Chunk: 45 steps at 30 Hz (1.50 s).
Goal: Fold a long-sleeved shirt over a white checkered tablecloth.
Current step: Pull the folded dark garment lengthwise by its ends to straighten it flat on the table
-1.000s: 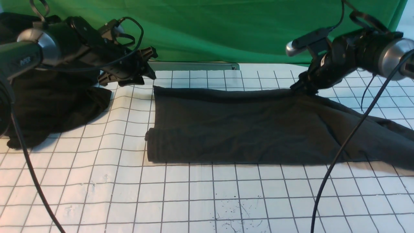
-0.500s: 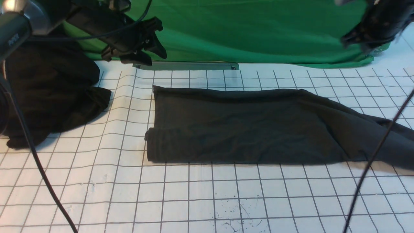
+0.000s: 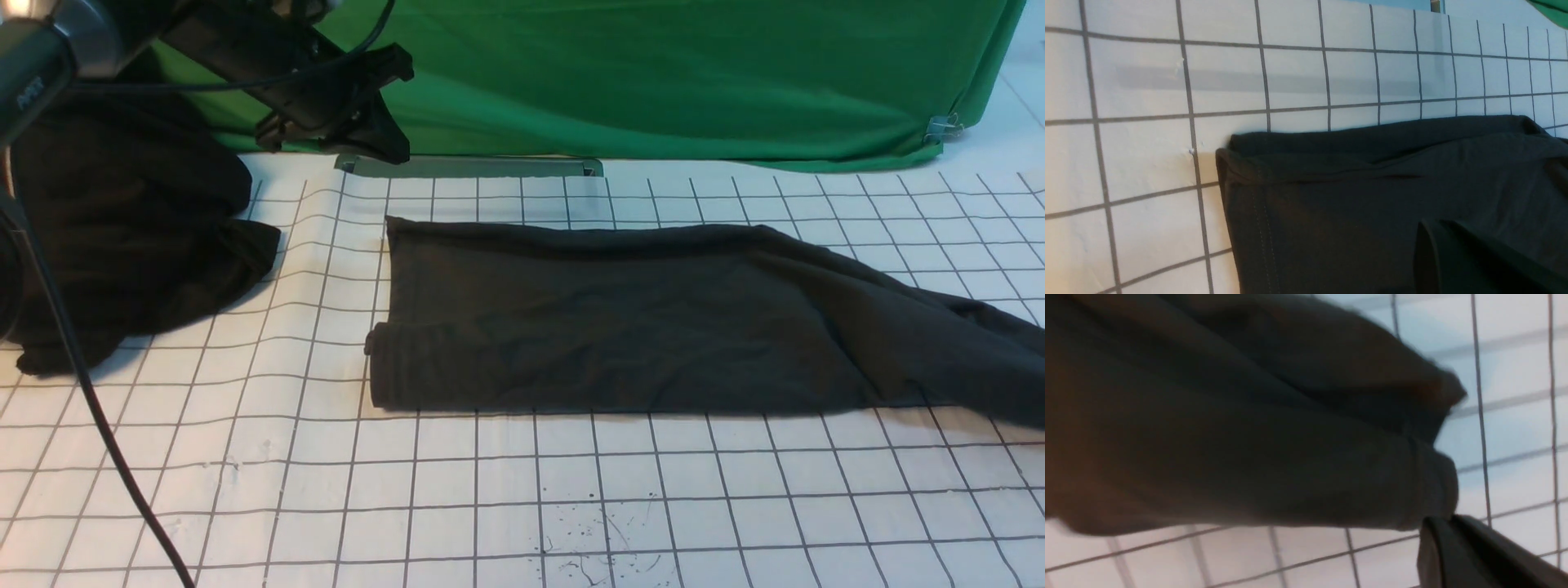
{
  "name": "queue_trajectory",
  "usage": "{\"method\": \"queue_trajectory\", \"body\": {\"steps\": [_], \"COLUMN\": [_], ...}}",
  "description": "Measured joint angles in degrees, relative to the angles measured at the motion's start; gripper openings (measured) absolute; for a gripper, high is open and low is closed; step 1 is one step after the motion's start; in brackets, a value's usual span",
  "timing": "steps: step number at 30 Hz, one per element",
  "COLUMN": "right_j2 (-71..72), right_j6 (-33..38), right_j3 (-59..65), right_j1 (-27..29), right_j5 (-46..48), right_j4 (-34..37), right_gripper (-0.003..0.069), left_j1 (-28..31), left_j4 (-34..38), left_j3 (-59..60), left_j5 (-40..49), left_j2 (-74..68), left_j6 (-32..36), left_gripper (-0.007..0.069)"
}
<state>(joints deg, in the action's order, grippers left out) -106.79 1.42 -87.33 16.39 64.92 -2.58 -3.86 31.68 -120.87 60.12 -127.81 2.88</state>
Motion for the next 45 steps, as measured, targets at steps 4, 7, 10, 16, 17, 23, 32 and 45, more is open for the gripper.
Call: {"method": "queue_trajectory", "body": {"steps": [4,7,10,16,17,23,32,45], "right_j2": [-0.6,-1.6,-3.6,-5.8,-5.9,-5.9,-9.3,-10.3], "right_j6": [0.5,1.7,2.0,1.7,1.7,1.8,-0.2,2.7], "right_j3": [6.0,8.0,8.3,8.0,7.0,-0.9,0.4,0.8], "right_j1": [3.8,4.9,5.0,5.0,5.0,5.0,5.0,5.0], "right_j5": [-5.2,-7.7,-10.6,-11.3,-9.7,-3.1,-6.9,-4.3], "right_j4": [2.6,4.1,4.5,4.8,4.8,5.0,5.2,6.1], "right_gripper": [0.0065,0.0155,0.0267,0.0316,0.0316,0.036,0.0382,0.0025], "left_j1": [0.0,0.0,0.0,0.0,0.0,0.0,0.0,0.0], "left_j4": [0.0,0.0,0.0,-0.2,-0.2,-0.2,-0.2,-0.6], "left_j3": [0.0,0.0,0.0,0.0,0.0,0.0,-0.1,-0.1], "left_j5": [0.5,0.6,0.9,1.1,1.4,1.9,2.1,2.1], "left_j2": [0.0,0.0,0.0,0.0,0.0,0.0,-0.5,-1.7], "left_j6": [1.2,1.8,1.8,1.9,1.9,1.9,1.9,2.1], "left_gripper": [0.0,0.0,0.0,0.0,0.0,0.0,0.0,0.0]}}
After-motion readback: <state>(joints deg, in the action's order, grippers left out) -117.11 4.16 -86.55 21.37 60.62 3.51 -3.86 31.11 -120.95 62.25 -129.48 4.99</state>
